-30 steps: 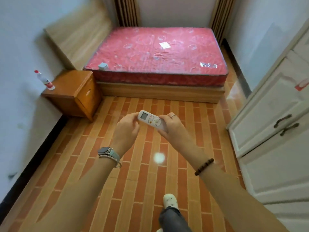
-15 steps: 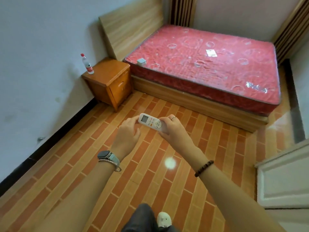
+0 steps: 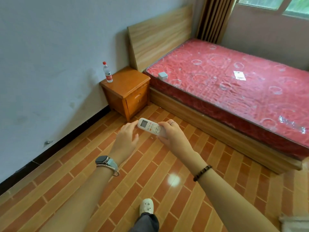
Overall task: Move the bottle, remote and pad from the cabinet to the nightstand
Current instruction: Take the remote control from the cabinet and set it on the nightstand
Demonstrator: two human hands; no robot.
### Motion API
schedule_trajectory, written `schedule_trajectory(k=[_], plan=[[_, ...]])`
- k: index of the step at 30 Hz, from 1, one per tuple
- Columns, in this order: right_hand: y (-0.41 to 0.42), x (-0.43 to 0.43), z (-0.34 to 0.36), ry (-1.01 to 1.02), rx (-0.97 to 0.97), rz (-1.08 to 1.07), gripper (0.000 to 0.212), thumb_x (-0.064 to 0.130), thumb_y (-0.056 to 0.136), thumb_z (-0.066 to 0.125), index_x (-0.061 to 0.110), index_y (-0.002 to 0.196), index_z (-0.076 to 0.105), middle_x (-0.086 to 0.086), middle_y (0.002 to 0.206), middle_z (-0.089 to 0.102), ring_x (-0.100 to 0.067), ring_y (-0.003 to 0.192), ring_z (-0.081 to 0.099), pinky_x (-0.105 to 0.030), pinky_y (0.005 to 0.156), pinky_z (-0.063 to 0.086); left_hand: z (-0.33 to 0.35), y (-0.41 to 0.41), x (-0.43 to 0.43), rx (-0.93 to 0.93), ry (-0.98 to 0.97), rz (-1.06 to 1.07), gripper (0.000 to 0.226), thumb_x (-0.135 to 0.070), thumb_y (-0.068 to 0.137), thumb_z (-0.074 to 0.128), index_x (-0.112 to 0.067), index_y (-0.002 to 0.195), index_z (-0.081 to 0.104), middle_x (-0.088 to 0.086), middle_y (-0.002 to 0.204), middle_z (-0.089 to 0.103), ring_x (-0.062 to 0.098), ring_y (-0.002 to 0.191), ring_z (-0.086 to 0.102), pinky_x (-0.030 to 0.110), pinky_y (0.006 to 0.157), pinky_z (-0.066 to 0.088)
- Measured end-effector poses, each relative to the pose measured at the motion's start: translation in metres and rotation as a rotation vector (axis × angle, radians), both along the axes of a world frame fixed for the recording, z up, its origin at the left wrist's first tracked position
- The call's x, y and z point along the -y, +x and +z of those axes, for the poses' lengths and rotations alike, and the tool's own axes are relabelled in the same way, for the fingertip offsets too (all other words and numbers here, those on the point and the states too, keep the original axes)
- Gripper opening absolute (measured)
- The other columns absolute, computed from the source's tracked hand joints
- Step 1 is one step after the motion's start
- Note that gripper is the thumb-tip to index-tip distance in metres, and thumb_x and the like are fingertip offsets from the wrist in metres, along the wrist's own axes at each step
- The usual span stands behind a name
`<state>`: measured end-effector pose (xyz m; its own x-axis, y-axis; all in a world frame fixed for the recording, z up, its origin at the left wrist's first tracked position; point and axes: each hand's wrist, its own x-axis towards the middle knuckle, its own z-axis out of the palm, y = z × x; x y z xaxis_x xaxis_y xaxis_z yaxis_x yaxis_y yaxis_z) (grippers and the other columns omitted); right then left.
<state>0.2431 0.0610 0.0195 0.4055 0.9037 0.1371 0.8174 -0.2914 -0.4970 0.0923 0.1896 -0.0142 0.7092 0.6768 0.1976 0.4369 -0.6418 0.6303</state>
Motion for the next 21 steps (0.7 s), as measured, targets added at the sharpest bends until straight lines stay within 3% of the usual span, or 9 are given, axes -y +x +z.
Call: schedule_trajectory(k=[9,21], plan=[[0.069,-0.107,0.004,0.051,-0.026,0.0,0.047,0.021,0.088,0.067,0.014,0.131,0.051,-0.001,0.117,0.05,-0.015,0.111,0.046,-0.024,0.093,0.043,0.019,0.065,-0.104,0.029,0.009,0.032,0.044,-0.007,0.092,0.052,-0.013,0.135,0.046,0.001,0.124,0.055,0.013,0.117,0.047,0.026,0.101,0.036],[0.222,-0.229,-0.009,0.017,-0.037,0.082,0.046,0.026,0.089,0.065,0.015,0.131,0.051,-0.001,0.119,0.05,-0.014,0.111,0.047,-0.023,0.092,0.044,0.005,0.204,-0.212,0.007,-0.019,0.088,0.045,-0.007,0.092,0.051,-0.018,0.135,0.046,0.001,0.128,0.055,0.014,0.12,0.049,0.039,0.102,0.044]])
